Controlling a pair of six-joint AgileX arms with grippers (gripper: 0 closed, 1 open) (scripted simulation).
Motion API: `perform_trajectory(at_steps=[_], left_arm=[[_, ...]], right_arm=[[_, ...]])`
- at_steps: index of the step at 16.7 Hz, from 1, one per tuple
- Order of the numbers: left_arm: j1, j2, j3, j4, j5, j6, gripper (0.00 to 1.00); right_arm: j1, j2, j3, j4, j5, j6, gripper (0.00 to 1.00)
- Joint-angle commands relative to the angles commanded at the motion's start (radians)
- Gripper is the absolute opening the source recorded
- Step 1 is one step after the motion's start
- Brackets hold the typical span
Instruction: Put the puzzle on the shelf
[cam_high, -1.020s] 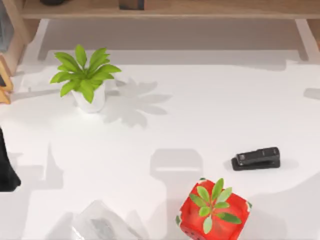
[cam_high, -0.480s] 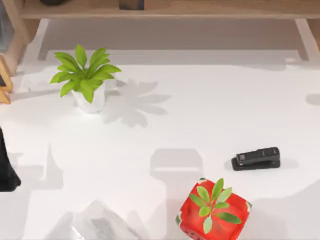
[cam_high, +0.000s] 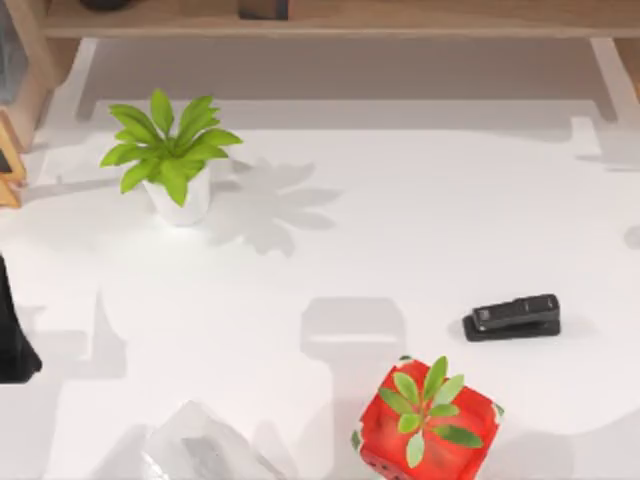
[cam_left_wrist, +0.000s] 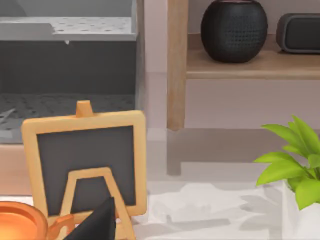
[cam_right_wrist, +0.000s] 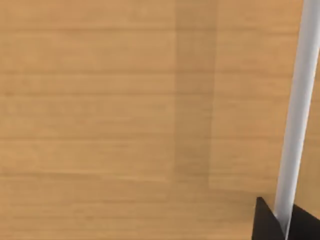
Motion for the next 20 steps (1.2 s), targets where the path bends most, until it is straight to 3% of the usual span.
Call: perform_trajectory(at_steps=[20], left_arm=[[0.000, 0.000, 0.000, 0.000, 0.000, 0.000, 1.00]], right_arm=[[-0.144, -0.128, -0.340, 0.209, -0.145, 0.003, 0.00]])
